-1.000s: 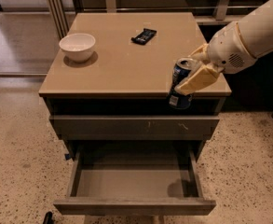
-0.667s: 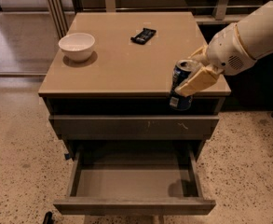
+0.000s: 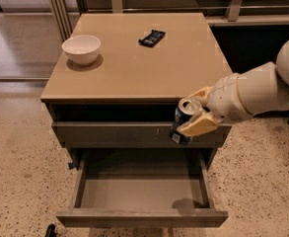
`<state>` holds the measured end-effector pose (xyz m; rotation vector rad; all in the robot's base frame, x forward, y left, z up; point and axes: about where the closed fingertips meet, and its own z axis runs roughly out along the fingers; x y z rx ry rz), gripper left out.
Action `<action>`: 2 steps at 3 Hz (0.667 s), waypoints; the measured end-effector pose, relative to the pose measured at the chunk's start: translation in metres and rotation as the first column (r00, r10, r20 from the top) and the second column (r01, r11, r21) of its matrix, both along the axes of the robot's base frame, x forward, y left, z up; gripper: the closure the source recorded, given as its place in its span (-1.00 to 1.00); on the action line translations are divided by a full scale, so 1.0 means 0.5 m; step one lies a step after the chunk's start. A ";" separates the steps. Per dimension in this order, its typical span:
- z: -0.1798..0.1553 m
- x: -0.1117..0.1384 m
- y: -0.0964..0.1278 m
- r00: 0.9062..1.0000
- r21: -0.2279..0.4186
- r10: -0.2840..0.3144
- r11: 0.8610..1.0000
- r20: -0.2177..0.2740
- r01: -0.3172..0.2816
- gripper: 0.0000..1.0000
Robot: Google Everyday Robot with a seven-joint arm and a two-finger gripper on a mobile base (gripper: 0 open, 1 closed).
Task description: Place pepsi can into middle drawer
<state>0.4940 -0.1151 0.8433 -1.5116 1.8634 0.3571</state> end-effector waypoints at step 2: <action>-0.255 -0.060 0.024 0.997 -0.051 -0.003 0.999 -0.073 0.000 1.00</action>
Offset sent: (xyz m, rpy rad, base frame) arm -0.0088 0.0068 -0.0787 -0.0244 0.0303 -0.0122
